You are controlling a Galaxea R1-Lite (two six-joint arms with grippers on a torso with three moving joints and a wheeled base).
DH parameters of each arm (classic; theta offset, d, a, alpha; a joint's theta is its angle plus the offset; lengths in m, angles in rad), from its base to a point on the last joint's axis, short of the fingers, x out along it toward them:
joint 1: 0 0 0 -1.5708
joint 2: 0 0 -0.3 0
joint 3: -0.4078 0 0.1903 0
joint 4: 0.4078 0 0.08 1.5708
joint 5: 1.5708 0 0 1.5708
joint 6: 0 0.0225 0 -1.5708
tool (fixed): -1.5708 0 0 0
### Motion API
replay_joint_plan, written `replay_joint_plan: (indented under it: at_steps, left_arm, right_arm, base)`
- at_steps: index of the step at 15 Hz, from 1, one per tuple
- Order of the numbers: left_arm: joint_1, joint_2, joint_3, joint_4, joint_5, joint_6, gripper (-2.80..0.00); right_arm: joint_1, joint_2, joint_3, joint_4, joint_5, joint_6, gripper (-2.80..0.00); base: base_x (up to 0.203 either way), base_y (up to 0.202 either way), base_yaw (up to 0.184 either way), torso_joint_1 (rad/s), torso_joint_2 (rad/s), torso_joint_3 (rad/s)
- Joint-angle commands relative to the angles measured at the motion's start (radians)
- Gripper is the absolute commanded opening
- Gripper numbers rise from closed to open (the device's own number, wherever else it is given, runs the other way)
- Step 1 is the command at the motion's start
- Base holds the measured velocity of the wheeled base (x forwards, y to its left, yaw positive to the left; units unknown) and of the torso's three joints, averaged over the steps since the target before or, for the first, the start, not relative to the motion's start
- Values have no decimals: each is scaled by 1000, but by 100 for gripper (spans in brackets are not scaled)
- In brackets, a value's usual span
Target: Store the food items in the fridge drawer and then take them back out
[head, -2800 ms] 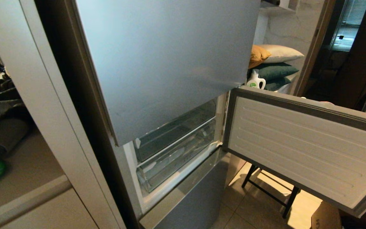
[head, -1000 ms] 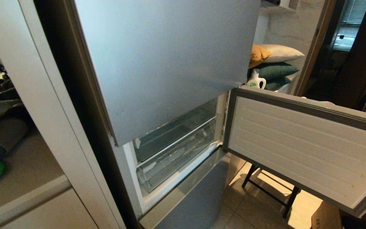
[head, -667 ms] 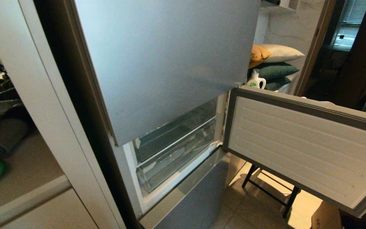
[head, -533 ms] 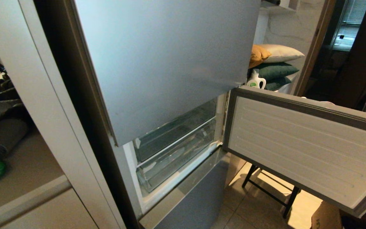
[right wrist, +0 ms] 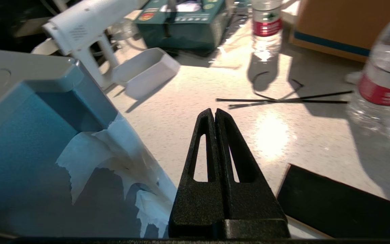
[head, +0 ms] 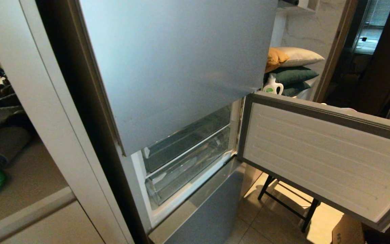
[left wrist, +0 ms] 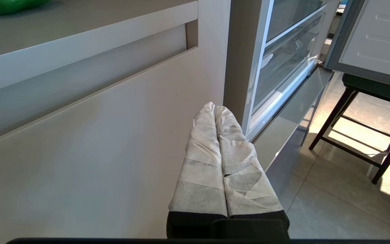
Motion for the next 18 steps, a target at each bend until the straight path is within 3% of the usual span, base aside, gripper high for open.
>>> replay_joint_plan:
  at_steps: [1,4,11,18]
  left_arm:
    - [0,2,11,0,0,0,-280]
    - [0,2,11,0,0,0,-280]
    - [0,2,11,0,0,0,-280]
    - [0,2,11,0,0,0,-280]
  right_arm:
    - [0,24,-14,-5,38,2,-280]
    - [-3,30,-25,-4,128,7,-280]
    - [-3,15,13,2,222,41,-280]
    - [24,-148,236,3,315,40,-280]
  base:
    - [0,0,0,0,0,0]
    - [0,0,0,0,0,0]
    - [0,0,0,0,0,0]
    - [0,0,0,0,0,0]
